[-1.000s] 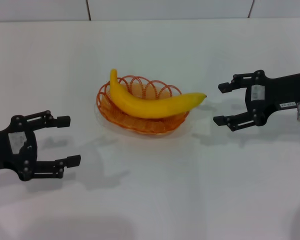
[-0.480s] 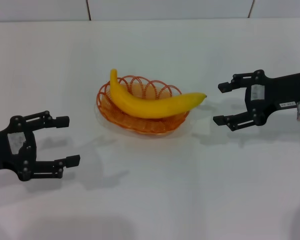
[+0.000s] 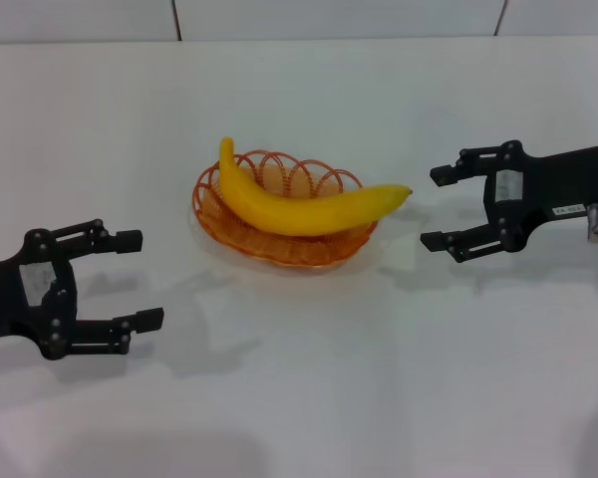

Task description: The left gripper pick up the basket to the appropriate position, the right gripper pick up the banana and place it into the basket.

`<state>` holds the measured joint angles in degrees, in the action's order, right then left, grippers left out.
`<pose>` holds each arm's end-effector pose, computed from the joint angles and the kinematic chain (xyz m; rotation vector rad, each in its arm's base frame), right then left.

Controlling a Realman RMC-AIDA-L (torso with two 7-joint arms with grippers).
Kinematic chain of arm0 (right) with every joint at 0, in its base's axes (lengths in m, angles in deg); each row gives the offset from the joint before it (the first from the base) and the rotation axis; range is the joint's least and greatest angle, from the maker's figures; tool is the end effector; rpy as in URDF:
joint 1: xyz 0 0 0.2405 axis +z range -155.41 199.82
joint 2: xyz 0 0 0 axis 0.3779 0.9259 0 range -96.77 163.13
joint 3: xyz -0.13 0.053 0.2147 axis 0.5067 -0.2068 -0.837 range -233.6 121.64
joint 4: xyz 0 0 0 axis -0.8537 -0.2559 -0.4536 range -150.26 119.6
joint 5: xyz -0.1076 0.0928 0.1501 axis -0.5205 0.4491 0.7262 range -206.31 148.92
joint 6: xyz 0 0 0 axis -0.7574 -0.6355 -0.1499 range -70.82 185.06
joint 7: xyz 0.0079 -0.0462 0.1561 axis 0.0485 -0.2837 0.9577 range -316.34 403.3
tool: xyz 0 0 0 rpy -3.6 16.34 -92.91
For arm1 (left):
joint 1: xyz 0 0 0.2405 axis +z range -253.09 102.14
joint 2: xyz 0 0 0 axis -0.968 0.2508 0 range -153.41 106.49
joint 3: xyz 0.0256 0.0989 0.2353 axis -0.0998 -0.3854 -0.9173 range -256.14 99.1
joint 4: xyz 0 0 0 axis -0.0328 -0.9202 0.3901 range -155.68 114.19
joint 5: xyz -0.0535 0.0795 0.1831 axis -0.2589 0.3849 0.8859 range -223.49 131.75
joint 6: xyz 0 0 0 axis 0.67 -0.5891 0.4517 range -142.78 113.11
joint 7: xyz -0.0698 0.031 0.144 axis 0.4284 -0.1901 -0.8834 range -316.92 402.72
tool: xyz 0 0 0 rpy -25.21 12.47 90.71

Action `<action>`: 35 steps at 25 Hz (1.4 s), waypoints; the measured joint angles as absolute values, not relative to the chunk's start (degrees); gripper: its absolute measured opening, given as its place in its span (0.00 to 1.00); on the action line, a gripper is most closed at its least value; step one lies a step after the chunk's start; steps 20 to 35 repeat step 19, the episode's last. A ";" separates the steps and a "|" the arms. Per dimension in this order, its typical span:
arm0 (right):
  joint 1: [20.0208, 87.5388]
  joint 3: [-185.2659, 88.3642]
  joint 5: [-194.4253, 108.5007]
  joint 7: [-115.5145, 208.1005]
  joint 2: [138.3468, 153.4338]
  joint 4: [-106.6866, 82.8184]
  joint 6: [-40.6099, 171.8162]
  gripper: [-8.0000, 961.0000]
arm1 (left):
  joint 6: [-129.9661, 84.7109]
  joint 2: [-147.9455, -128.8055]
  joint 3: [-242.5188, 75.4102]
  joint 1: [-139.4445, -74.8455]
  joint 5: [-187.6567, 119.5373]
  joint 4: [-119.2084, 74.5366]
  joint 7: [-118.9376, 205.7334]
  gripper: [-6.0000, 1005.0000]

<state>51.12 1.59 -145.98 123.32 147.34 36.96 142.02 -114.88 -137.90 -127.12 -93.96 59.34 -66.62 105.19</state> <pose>0.2510 0.3518 0.0083 -2.8577 0.2062 0.2048 -0.2788 0.2792 0.0242 -2.7937 -0.1401 -0.6674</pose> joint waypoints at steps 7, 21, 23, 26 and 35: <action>51.04 1.59 -145.73 122.83 147.44 36.96 142.02 0.89 | -114.85 -138.22 -127.12 -94.10 59.34 -66.68 105.13 0.88; 50.77 1.58 -145.58 122.56 147.61 36.96 142.02 0.89 | -114.85 -138.33 -127.12 -94.26 59.91 -66.72 105.13 0.88; 50.77 1.58 -145.58 122.56 147.61 36.96 142.02 0.89 | -114.85 -138.33 -127.12 -94.26 59.91 -66.72 105.13 0.88; 50.77 1.58 -145.58 122.56 147.61 36.96 142.02 0.89 | -114.85 -138.33 -127.12 -94.26 59.91 -66.72 105.13 0.88; 50.77 1.58 -145.58 122.56 147.61 36.96 142.02 0.89 | -114.85 -138.33 -127.12 -94.26 59.91 -66.72 105.13 0.88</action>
